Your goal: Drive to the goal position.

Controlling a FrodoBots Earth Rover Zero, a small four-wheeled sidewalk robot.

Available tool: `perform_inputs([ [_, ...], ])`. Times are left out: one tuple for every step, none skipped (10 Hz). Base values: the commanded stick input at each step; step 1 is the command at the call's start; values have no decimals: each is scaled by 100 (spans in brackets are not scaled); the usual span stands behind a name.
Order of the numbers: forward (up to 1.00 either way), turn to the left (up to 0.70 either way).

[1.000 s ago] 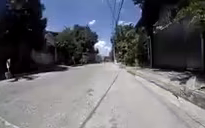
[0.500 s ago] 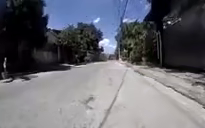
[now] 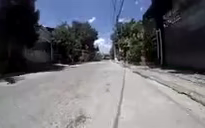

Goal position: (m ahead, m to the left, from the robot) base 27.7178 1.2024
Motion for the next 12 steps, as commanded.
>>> perform_inputs([
  [100, 0],
  [100, 0],
  [100, 0],
  [100, 0],
  [100, 0],
  [100, 0],
  [100, -40],
  [100, -40],
  [100, -40],
  [100, -40],
  [100, -40],
  [100, -12],
])
